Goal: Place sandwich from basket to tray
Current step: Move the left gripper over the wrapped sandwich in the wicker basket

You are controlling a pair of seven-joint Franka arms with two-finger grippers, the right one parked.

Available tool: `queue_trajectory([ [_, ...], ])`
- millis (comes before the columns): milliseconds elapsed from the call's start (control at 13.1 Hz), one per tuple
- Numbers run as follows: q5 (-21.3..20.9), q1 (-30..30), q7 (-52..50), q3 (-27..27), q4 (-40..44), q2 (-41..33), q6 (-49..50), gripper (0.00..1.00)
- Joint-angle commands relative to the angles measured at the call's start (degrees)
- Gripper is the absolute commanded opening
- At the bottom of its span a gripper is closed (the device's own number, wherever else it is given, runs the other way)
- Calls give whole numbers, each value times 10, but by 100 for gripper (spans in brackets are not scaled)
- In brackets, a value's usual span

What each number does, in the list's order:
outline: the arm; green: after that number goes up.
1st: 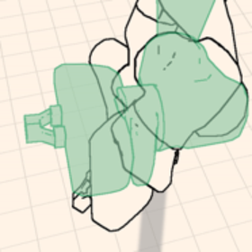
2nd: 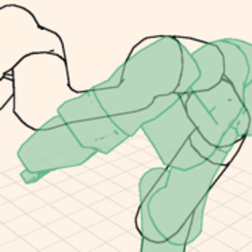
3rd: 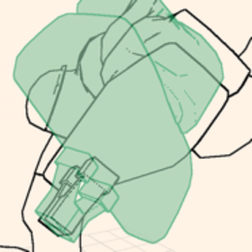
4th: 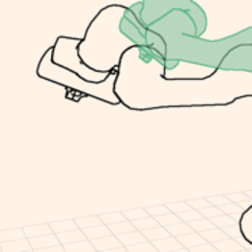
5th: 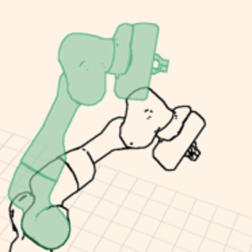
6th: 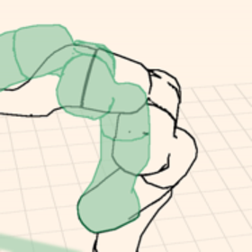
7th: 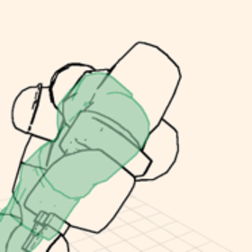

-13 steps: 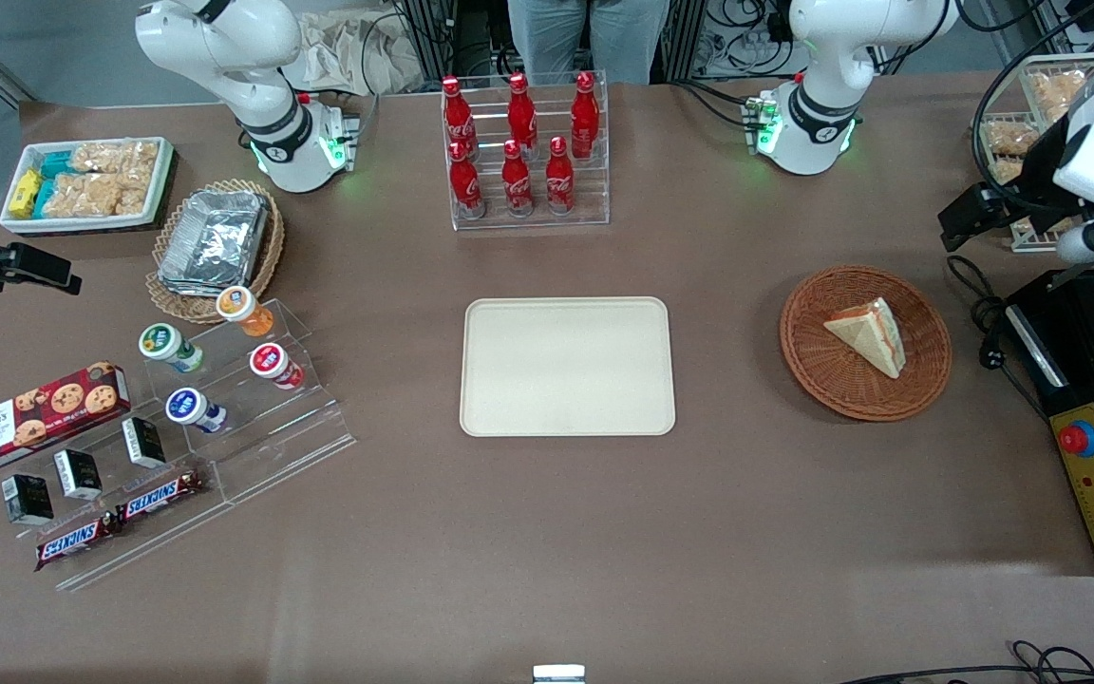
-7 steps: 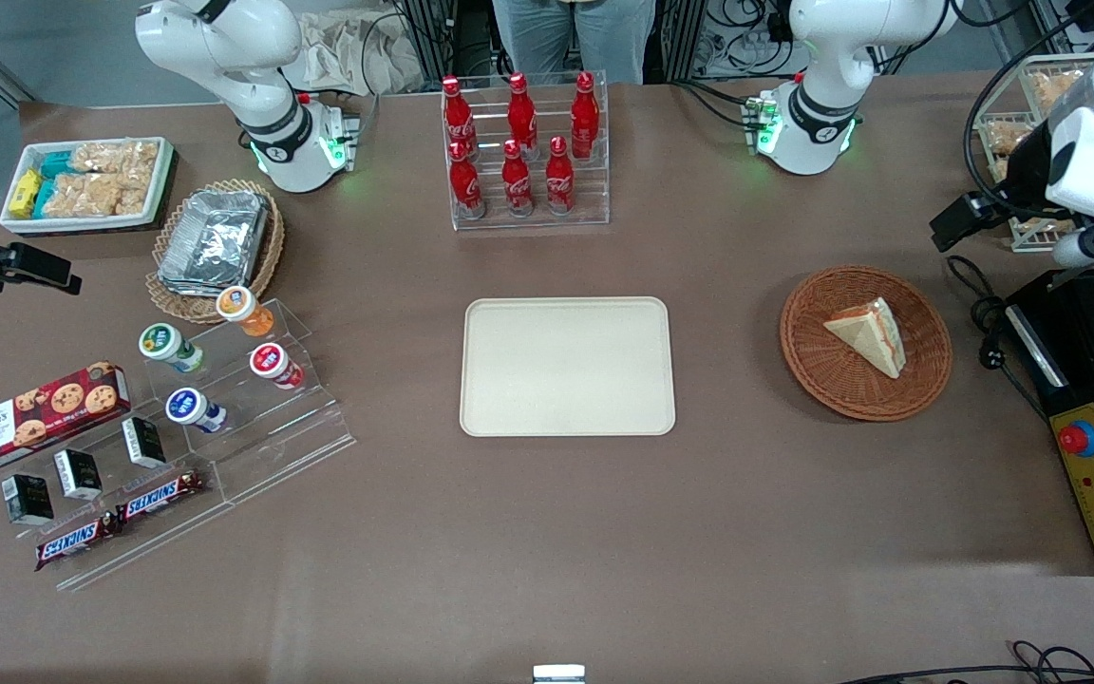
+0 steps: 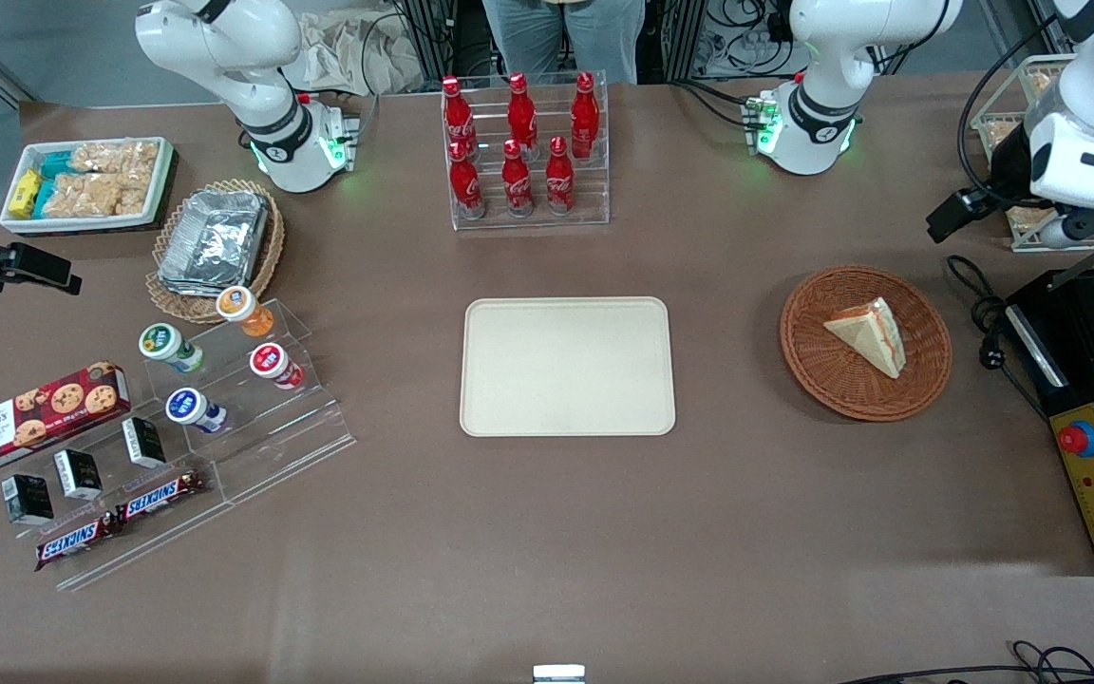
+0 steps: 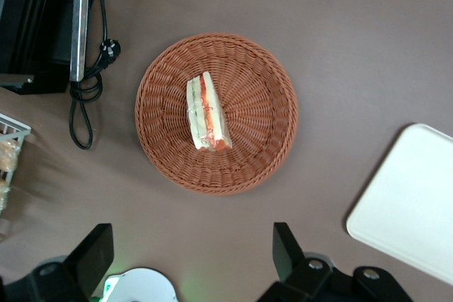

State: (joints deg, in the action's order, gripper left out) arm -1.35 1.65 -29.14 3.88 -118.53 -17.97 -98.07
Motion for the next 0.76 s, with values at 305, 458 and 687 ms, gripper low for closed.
queue_trajectory([
  [305,3,6,-51,4,-132,-25,-127,100],
  [458,3,10,-78,5,-184,-28,-183,100],
  [687,2,10,-91,5,-248,-24,-264,100],
])
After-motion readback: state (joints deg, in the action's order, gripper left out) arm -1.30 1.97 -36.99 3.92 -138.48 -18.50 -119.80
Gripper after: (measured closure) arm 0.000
